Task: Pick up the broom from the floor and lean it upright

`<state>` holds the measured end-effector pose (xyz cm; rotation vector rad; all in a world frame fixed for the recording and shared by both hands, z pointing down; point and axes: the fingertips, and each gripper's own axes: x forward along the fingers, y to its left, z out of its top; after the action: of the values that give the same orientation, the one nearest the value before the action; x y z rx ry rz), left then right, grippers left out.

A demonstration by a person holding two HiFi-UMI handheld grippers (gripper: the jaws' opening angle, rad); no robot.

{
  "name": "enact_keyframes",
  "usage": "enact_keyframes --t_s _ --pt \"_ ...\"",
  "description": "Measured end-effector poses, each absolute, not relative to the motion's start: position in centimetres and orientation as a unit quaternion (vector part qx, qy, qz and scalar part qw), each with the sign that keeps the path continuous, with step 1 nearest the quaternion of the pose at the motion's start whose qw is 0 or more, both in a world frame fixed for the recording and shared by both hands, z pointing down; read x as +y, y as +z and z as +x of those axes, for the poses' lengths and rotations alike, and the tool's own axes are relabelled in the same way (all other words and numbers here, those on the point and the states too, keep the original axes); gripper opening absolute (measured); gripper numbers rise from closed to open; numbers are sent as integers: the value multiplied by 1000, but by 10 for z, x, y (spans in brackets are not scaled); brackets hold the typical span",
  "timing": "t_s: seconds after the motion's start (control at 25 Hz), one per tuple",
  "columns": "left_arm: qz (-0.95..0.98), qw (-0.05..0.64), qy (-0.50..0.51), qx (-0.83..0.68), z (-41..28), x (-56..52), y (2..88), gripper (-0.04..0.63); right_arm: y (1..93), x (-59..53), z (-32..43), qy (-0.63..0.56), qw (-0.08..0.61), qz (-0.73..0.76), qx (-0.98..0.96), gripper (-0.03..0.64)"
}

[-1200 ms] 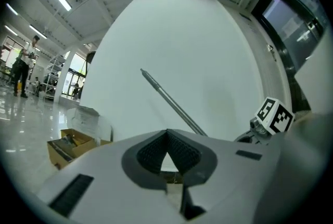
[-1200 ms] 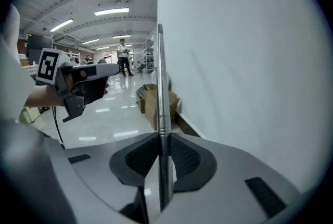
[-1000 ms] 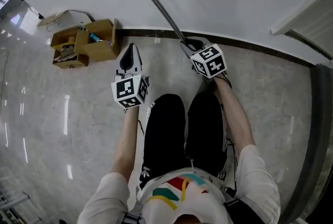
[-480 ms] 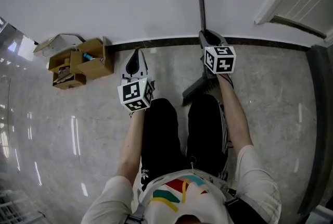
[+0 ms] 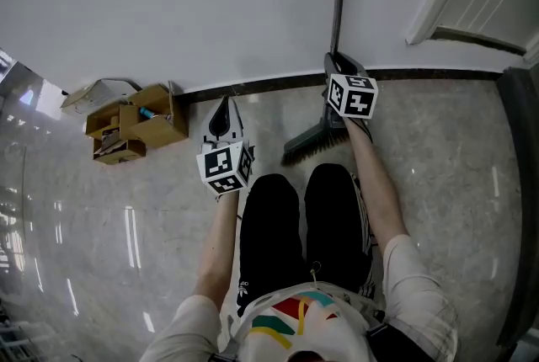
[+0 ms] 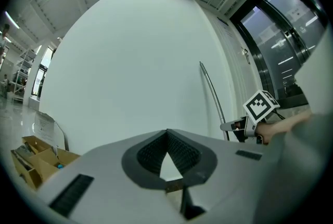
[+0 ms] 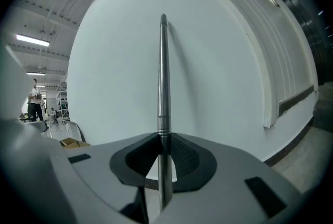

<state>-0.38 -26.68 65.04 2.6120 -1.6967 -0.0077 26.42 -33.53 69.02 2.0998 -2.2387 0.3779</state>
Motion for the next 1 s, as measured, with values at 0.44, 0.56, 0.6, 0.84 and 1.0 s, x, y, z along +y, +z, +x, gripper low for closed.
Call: enact_keyframes --t_s 0.44,0.56,0.6,0.84,1.0 --pt "844 8 -1 -536 10 -257 648 44 693 -344 262 128 38 672 -728 84" --pt "847 1 -4 -531 9 -256 640 44 692 -347 263 131 48 674 -726 84" --pt "847 -1 -5 -531 6 -256 638 44 693 -348 262 132 51 673 -726 84" --pt "840 15 -25 -542 -10 -261 633 44 685 -347 257 122 58 671 -729 85" --pt "842 17 -28 -538 -6 -260 634 44 671 -345 257 94 62 674 -730 86"
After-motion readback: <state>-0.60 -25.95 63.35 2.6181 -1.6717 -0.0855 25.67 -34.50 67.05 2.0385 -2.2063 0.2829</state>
